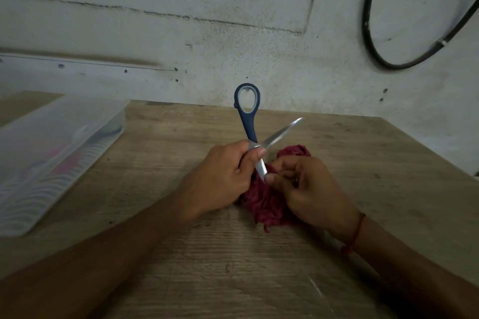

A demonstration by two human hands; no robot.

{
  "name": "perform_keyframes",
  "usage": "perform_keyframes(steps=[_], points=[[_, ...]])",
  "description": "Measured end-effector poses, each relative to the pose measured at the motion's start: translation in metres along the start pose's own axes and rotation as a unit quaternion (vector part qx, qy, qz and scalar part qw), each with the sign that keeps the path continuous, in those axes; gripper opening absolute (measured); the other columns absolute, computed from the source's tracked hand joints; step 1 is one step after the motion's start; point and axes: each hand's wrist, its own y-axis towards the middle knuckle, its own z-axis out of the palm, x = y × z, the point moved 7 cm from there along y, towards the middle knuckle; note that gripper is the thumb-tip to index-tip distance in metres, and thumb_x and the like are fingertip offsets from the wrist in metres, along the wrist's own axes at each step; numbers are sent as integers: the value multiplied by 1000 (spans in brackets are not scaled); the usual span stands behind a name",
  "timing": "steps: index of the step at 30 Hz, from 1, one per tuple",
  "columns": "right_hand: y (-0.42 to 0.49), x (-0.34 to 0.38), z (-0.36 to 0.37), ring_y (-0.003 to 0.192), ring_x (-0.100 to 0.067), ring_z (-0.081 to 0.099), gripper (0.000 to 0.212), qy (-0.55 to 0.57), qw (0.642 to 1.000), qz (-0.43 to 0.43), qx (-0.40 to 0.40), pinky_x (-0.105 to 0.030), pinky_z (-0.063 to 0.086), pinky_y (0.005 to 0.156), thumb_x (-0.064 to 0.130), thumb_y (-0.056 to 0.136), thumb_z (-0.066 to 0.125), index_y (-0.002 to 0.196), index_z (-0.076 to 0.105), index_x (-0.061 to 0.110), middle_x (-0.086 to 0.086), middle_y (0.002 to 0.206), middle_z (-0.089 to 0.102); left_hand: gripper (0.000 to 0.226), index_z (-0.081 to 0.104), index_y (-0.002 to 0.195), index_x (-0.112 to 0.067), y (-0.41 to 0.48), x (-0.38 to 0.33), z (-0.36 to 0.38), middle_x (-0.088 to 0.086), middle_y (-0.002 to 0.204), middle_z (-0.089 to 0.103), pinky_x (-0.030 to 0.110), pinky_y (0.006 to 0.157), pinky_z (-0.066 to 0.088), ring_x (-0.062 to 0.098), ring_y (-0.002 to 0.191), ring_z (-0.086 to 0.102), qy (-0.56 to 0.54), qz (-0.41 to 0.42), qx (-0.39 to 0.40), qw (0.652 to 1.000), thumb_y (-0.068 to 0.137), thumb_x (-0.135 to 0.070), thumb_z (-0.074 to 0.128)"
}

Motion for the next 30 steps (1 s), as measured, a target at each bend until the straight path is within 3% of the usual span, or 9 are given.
perform_keyframes(steps=[3,5,8,10,13,17,19,24,30], points=[[-5,22,-5,56,-4,54,29,-134,983,-101,-81,-10,38,52,20,93,60,65,57,24,14,55,54,34,55,75,-23,-2,1,2,-6,63,57,16,53,40,8,54,54,-13,-8,9,1000,103,-37,43],[-4,24,-3,58,-5,53,26,-143,981,-107,-81,-10,37,53,23,94,57,69,55,28,17,57,50,35,53,73,-22,-2,4,2,-7,62,56,16,52,40,6,53,52,-5,-13,7,1000,103,-38,43],[0,7,7,76,-4,64,12,-50,998,-40,17,-20,52,69,13,93,57,88,65,20,11,79,67,38,59,79,-9,1,12,-1,4,65,60,21,51,41,10,53,52,7,-22,4,1000,103,-36,45],[-3,3,13,88,-3,68,21,59,994,3,91,-19,55,79,-1,90,58,98,66,16,7,94,71,39,61,82,-5,3,15,-4,9,68,63,24,52,43,18,58,56,5,-21,-1,1000,103,-34,46],[-3,7,7,79,-3,70,23,76,994,-6,77,-15,53,70,-4,86,63,89,68,18,8,84,73,38,61,82,-5,2,11,-4,7,68,63,24,53,44,19,61,58,13,-6,-1,1000,103,-33,45],[0,6,3,64,-27,67,17,45,999,-14,-4,-41,53,57,15,90,64,74,70,13,-7,69,72,42,64,83,-8,1,12,-2,8,71,67,32,57,50,16,60,60,11,-8,17,1000,103,-38,43],[2,7,4,57,-30,62,26,21,999,-28,-20,-42,50,53,21,92,61,67,67,15,-9,62,68,46,63,81,-10,2,12,-2,8,72,67,41,63,51,20,63,63,13,-12,24,1000,102,-44,41],[1,-1,9,74,-21,72,9,78,995,15,62,-29,58,69,5,89,64,86,71,9,-7,81,75,36,56,77,-10,1,9,-3,-4,56,49,9,37,32,-1,37,46,-2,-51,25,998,104,-30,46],[2,-4,4,86,-26,73,13,129,982,73,118,-34,59,81,7,87,66,98,72,5,-13,92,76,37,57,81,-7,-1,12,-2,-2,54,46,14,31,32,3,29,41,-26,-79,37,996,104,-35,45]])
